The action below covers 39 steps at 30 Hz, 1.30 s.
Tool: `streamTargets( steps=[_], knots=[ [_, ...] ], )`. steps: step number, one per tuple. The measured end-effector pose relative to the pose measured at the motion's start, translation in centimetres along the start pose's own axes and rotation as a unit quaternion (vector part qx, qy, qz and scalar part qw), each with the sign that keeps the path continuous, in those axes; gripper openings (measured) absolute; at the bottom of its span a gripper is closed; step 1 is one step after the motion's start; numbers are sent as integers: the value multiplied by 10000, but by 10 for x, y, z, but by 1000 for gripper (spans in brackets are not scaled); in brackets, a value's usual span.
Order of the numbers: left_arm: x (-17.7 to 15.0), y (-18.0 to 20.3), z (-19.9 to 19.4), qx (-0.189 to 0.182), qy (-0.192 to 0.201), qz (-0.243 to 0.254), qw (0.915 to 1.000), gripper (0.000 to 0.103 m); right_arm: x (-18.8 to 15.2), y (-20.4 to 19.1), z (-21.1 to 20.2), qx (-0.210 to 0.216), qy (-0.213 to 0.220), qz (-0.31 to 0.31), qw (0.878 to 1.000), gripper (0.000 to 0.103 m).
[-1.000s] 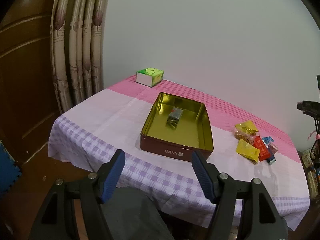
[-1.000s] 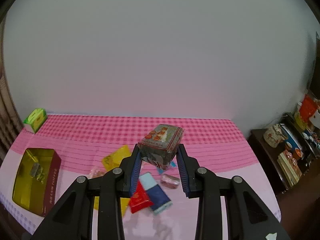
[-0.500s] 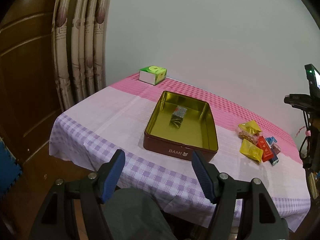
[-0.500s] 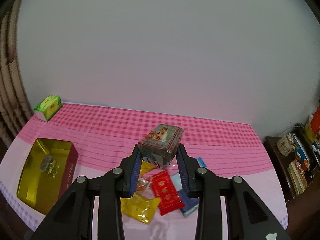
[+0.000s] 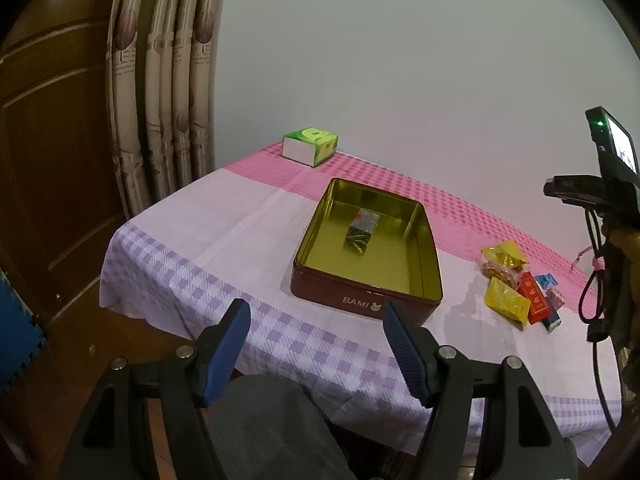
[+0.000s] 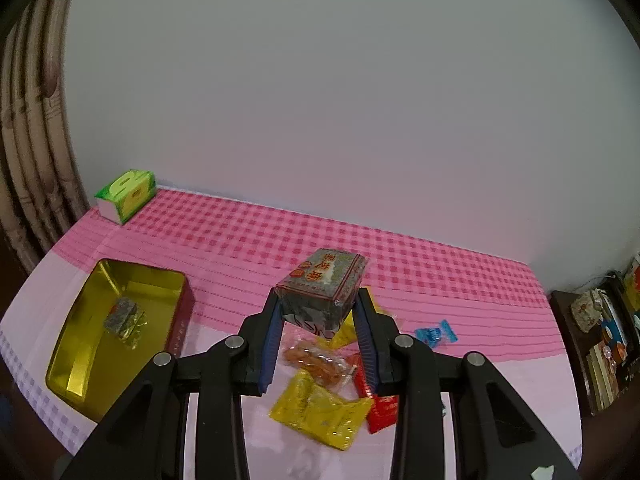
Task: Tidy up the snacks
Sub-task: 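Lift the patterned cake and carry it toward the tin box, then lower the cake into the tin box and open the right gripper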
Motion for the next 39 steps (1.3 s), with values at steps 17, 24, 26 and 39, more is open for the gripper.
streamTargets(
  steps=[17,24,26,39],
  knots=[
    [-2,-2,2,19,-29,-71,10000,70,-31,-53,17,260,-295,-285,9988,31],
    [-4,-8,5,38,-73,-171,9998,70,-51,-89,22,502,-433,-548,9963,31],
    [-4,-8,6,34,-91,-178,9998,70,-58,-100,24,588,-476,-630,9951,31],
    [-11,-11,22,47,-352,-256,9990,70,-128,-195,44,1599,-1119,-1363,9713,31]
  ],
)
Point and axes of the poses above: each gripper's, at about its wrist camera, not at the fingertips, and z roughly the way its jaws point, y to its right, x to its top, the point moved 6 cm from there along z, roughly the way its jaws point, and after that the axes turned 9 degrees about z, right-handed, at the moved point
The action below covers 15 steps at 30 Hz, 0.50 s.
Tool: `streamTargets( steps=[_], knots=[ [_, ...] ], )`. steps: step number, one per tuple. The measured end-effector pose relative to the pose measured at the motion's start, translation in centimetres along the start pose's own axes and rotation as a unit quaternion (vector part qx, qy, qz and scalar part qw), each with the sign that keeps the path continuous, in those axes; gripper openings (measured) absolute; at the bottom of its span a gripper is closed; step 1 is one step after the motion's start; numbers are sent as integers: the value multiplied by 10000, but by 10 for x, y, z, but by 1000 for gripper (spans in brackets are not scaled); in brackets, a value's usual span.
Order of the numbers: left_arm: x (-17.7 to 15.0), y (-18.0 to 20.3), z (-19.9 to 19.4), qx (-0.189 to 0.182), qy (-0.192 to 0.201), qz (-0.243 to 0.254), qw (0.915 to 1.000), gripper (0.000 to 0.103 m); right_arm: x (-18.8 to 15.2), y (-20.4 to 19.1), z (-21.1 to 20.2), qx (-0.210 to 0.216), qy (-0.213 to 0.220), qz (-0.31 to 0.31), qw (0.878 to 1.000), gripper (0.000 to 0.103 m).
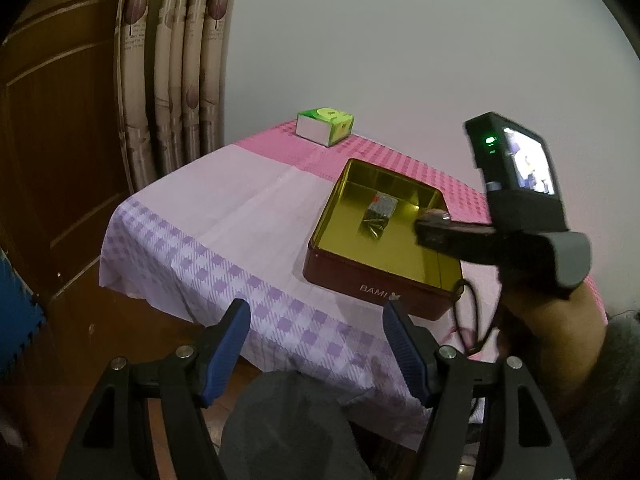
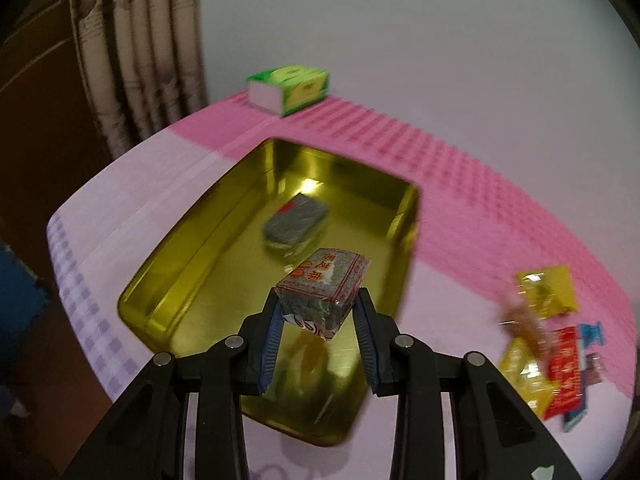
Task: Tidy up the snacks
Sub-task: 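Lower the cake into the tin box and open the right gripper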
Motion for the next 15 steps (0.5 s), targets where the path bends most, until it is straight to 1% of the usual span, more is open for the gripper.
streamTargets(
  steps=[2,5,15],
  knots=[
    [0,-1,1,3,-13,-12,10000,70,-4,-5,7,52,-52,10,10000,31],
    [0,-2,3,-9,-43,-43,10000,70,-6,-9,20,11,-115,18,9999,31],
    [-2,-9,13,-81,-206,-190,9996,70,-2,0,65,-112,-444,267,9986,32]
  ],
)
Point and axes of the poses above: each gripper's, at about its wrist camera, not at the fingertips, and z roughly the way its jaws point, y to its right, x to its top, the point moved 6 cm from there along z, roughly the way its jaws point, and after that the axes turned 9 degrees about z, right-handed, at the moved point
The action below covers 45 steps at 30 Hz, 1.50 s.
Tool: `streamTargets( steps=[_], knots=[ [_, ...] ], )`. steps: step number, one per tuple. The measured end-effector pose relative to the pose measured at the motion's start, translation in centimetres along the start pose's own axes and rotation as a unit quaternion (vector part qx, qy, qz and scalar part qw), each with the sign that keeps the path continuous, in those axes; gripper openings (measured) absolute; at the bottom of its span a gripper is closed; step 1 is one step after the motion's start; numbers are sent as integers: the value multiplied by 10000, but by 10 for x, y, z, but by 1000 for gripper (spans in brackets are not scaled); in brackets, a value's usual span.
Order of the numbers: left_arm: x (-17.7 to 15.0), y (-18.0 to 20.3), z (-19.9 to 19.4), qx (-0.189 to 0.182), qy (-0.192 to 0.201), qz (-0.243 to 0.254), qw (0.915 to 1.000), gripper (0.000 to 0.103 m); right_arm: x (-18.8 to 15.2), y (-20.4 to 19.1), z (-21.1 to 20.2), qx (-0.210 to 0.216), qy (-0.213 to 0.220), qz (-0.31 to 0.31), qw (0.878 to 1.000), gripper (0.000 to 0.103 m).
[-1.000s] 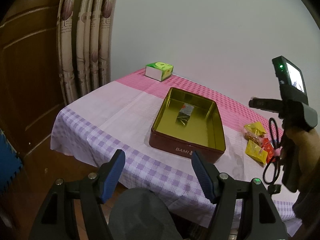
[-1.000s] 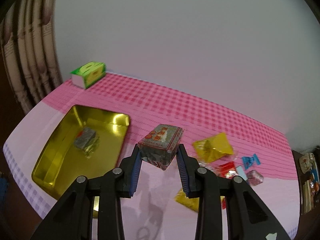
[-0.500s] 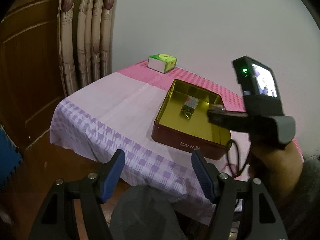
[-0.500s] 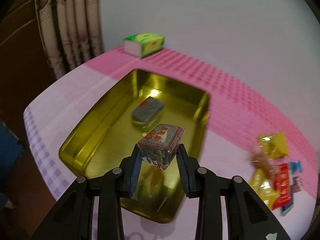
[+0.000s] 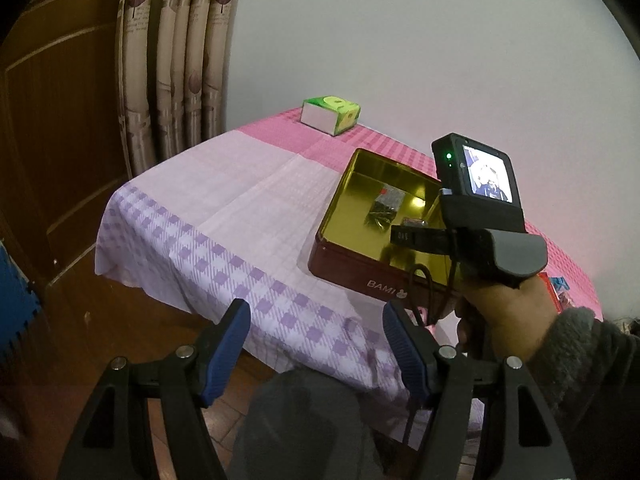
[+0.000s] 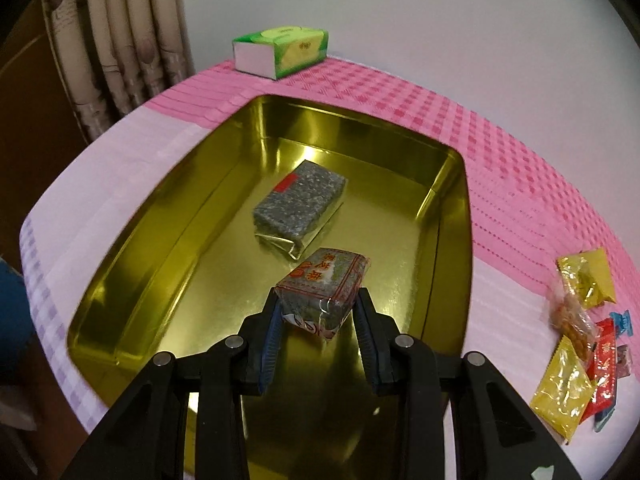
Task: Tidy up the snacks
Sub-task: 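Lower the cake into the tin box and open the right gripper, then grasp the pink-and-white wrapped candy bar with the left gripper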
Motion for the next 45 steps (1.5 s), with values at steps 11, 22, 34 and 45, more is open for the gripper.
streamTargets(
  steps=[11,22,34,45],
  knots=[
    [-3,2,2,-36,-79,2,10000,70,0,-9,8,21,-105,-279,9996,44],
    [-3,21,-1,-291,63,288,9991,70,-26,98,-106,89,1165,572,9915,88],
    [-45,177,21,-1889,-360,2458,9500,71,-206,396,-157,-1612,1097,3213,9267,89],
    [-17,365,63,-2267,-504,3217,9179,71,-212,436,-192,-941,1445,3995,9003,90]
  ],
)
Point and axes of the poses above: each gripper's, at about its wrist camera, not at the fingertips, and z roughly the way its jaws point, y to its right, x to its top, the point moved 6 cm from there along z, roughly the way its jaws point, and after that the axes turned 9 degrees about z, right-handed, at the moved point
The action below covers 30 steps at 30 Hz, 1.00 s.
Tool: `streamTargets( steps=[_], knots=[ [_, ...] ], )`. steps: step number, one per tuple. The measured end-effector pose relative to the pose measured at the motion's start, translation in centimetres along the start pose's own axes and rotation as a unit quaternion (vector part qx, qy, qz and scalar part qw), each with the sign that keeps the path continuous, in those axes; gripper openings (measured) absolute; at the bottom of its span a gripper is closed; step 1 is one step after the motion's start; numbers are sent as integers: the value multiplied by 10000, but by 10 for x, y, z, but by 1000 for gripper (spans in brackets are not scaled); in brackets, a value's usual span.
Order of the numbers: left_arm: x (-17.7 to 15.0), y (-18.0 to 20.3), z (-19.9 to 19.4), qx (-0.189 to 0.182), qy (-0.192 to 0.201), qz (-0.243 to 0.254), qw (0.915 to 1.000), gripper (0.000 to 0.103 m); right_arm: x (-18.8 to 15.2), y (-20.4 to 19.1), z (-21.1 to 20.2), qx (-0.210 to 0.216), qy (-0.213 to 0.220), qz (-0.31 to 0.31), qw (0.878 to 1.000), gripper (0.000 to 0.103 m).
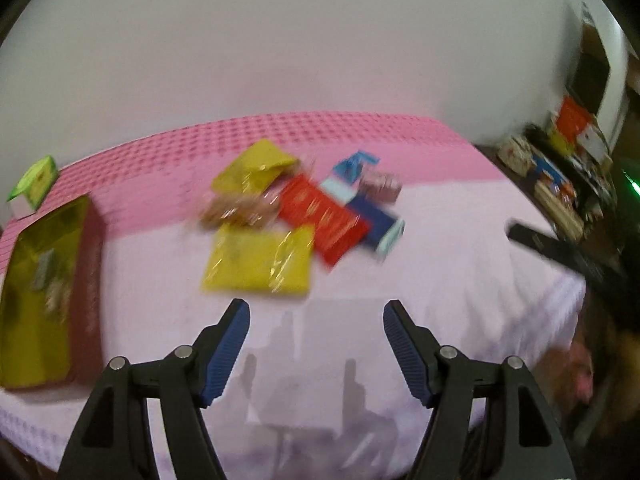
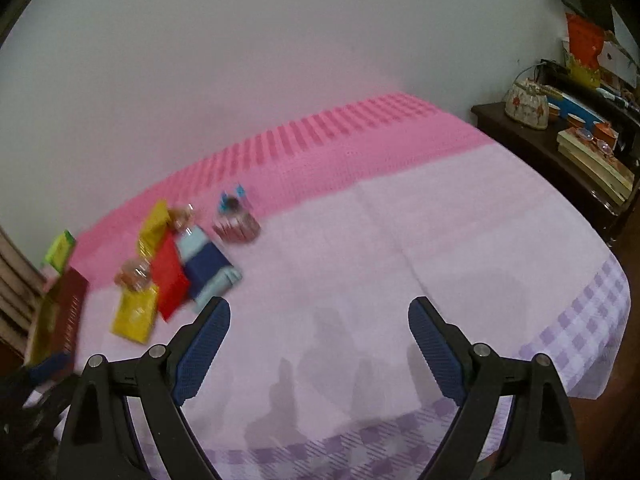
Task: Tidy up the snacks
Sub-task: 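Grasp the pink-and-white wrapped candy bar with the left gripper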
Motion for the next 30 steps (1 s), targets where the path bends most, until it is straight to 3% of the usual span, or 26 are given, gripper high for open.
streamTargets(
  steps=[6,9,19,26,28,29,30],
  knots=[
    [63,28,56,-109,-16,-373,9992,71,21,14,-17,75,157,456,9988,92],
    [79,40,81,6,-206,-316,9993,71,26,28,-14,45,140,704,9974,93],
    [107,66,142,400,-581,332,9970,71,32,47,-9,-79,84,992,9950,93],
    [114,67,177,404,-864,556,9939,71,33,51,-2,-23,-34,1057,9944,93],
    [115,66,183,439,-927,570,9931,62,32,49,0,-11,-64,1040,9946,93],
    [115,67,184,415,-942,576,9930,49,31,49,0,-10,-77,1029,9947,93],
    [116,67,184,394,-936,565,9932,48,31,48,1,-13,-85,1022,9947,93]
  ],
)
Point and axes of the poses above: each gripper's, at about its wrist camera, not at the fingertips, and z roughly the way its jaws point, y to its right, x to its top, the point moved 6 cm from there along z, roughly the way its jaws point, and after that the axes turned 9 degrees about z, right-handed, at the moved point
